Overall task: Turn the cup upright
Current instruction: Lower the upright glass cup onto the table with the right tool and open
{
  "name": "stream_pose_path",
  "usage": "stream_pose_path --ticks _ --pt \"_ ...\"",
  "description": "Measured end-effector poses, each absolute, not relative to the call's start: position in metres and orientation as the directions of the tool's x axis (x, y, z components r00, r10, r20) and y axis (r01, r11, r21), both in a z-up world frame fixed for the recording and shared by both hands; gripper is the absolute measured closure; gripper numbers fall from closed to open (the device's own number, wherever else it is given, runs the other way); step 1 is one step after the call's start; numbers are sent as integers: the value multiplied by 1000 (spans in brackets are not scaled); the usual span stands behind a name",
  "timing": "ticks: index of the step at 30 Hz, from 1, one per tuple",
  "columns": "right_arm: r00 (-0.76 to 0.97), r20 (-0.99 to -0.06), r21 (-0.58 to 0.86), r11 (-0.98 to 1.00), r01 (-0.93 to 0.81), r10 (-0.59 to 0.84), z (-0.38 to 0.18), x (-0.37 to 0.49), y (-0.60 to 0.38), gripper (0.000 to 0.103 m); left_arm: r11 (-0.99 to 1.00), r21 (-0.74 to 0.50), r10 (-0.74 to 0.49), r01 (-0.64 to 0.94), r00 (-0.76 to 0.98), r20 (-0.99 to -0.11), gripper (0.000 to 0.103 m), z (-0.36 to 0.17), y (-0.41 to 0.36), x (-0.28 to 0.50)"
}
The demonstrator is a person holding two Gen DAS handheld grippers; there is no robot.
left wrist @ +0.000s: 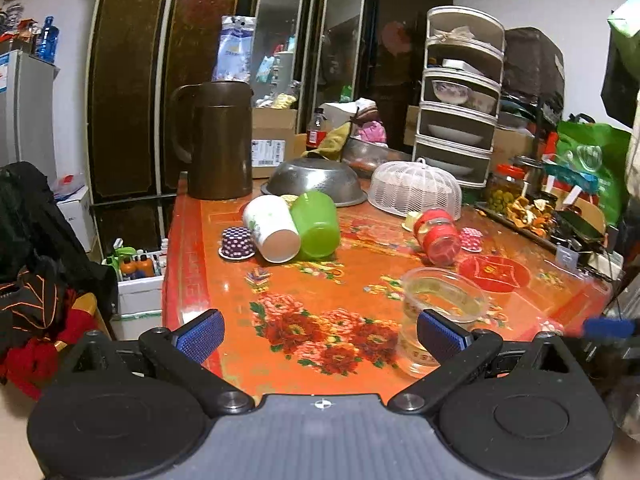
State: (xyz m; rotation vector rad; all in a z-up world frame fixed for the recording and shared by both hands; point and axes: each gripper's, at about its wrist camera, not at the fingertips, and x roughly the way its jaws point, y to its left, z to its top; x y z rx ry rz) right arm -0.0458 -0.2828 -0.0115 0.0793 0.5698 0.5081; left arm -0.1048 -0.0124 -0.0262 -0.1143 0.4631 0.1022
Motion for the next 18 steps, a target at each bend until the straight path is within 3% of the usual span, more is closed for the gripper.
stream_pose_path --ticks 7,13,18 --pt "767 -384 208 857 -471 514 28 -67 -292 1 993 -98 12 -68 874 -487 0 -12 -25 -115" --pt "798 -310 178 856 -486 517 36 -78 -285 1 993 -112 -28 -24 896 -444 0 11 -29 -136" --pt "718 -411 190 823 -535 561 10 -53 -268 1 990 -132 -28 -46 860 -510 0 -2 -24 -115"
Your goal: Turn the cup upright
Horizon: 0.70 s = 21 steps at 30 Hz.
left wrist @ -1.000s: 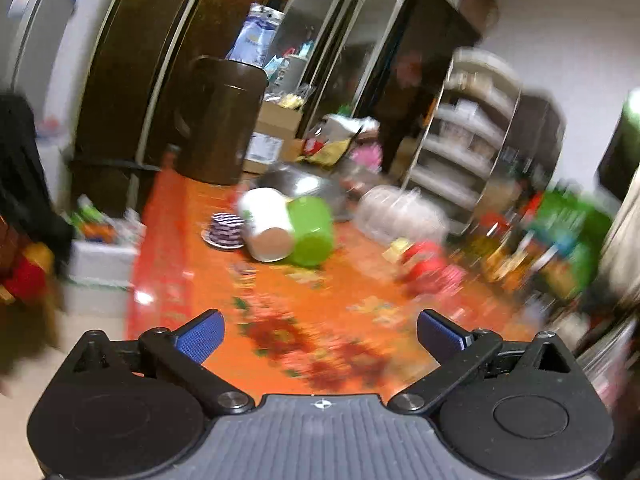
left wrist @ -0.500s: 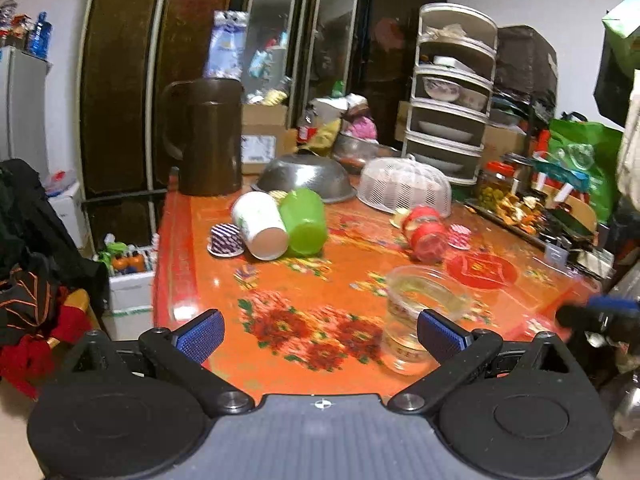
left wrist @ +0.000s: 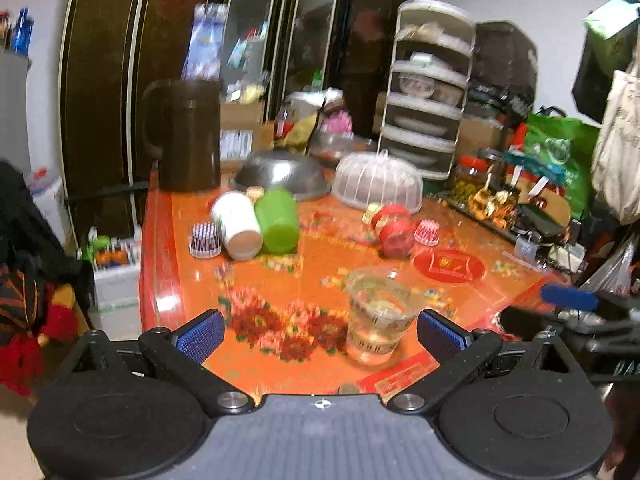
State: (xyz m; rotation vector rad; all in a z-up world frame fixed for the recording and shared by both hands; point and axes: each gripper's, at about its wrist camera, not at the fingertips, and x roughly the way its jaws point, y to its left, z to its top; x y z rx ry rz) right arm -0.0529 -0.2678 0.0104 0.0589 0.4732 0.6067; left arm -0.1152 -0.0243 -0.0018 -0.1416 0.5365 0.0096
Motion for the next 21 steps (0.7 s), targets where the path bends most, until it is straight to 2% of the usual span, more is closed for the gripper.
stream_pose_path --ticks 6,21 --pt "699 -474 164 834 -527 535 -12 -41 -250 1 991 -126 -30 -44 845 -534 0 -17 -19 -104" --pt "695 -464 174 826 -536 549 -7 -47 -264 1 993 -114 -38 -27 844 -536 0 -19 -25 -104"
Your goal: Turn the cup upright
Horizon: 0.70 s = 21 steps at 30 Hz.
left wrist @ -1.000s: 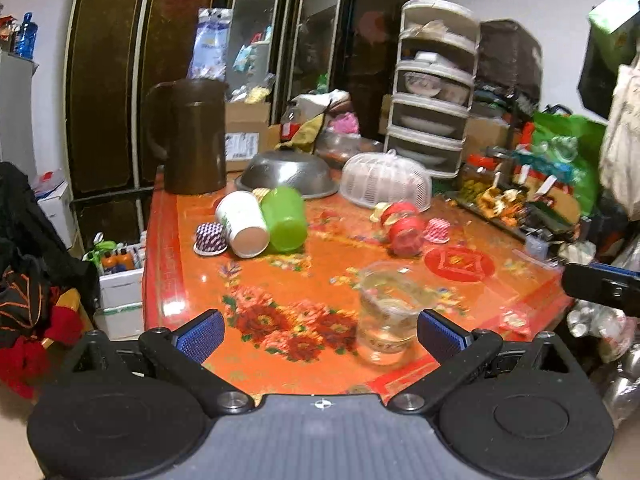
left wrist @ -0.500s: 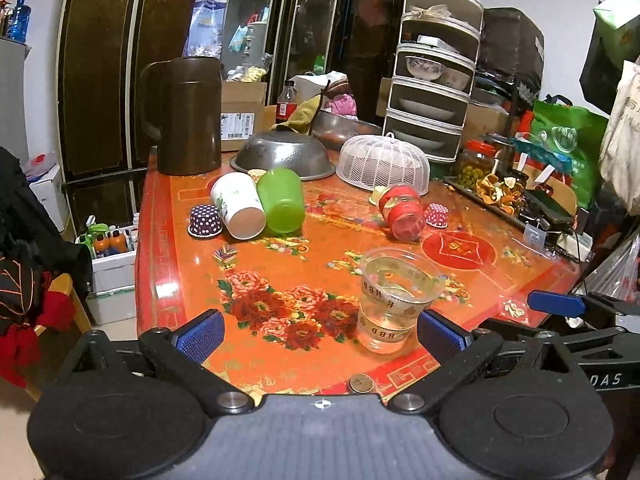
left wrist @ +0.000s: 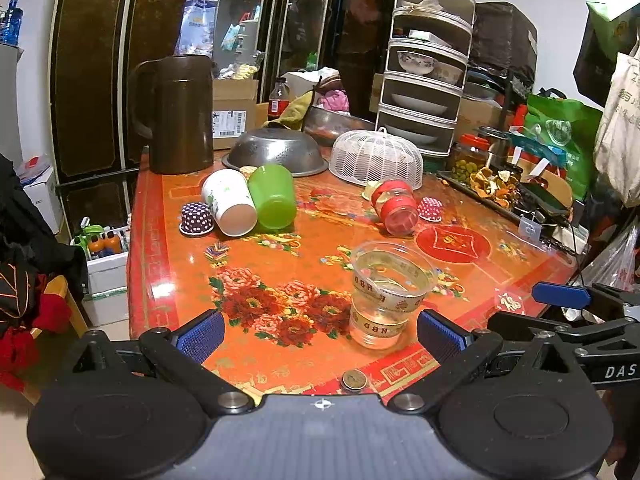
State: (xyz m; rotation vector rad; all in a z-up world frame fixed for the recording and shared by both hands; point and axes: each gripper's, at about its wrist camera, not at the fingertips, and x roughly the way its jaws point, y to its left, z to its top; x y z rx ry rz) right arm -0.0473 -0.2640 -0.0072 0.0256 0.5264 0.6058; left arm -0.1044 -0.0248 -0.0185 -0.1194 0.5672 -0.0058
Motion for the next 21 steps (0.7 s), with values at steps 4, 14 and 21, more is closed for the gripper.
stream_pose_path --ticks 4,14,21 --pt "693 -461 178 823 -540 554 -7 -48 -265 1 993 -113 -39 -26 844 -535 0 -18 -25 -105" --pt "690 -461 182 820 -543 558 -6 -50 -264 1 994 -110 -41 -22 842 -538 0 -19 -24 -104" --pt "690 -460 182 820 -543 559 -6 -49 -264 1 994 -110 -40 -23 842 -538 0 -19 -23 -104"
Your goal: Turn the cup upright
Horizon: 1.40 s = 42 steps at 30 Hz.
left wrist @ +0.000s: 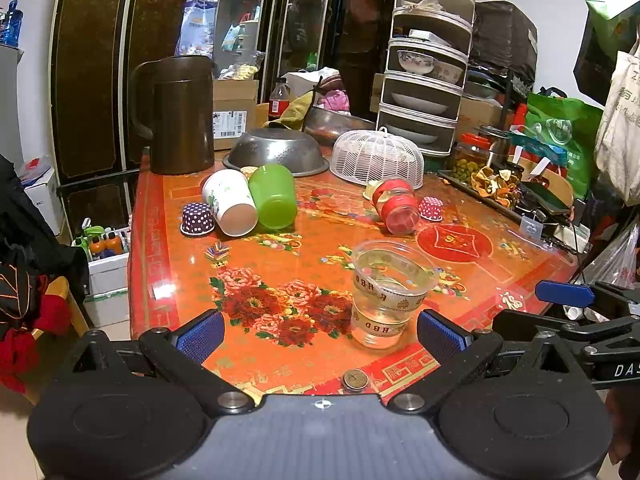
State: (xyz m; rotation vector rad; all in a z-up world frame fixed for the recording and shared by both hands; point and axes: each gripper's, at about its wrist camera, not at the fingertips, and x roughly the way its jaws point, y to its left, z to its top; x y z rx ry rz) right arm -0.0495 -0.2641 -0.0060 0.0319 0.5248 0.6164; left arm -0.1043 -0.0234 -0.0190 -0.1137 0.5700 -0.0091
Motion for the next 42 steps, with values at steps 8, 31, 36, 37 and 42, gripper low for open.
stream_pose_path --ticks 8,31,36,37,42 --pt "687 -459 184 817 -547 563 -6 -50 -264 1 993 -112 -38 -26 845 -534 0 -18 -22 -105" --pt "684 -457 187 813 -551 568 -6 -51 -264 1 994 -109 -32 -31 844 -535 0 -19 -23 -105" --pt "683 -459 189 814 -550 568 -7 -50 -264 1 994 -108 -32 -32 844 -536 0 -19 -23 -105" --pt "683 -459 190 814 -549 568 -7 -50 -264 1 994 -109 -32 -32 844 -535 0 -19 -23 -105" --pt "683 -460 189 814 -550 568 -7 -50 -264 1 994 -108 -32 -31 844 -535 0 -19 -23 -105"
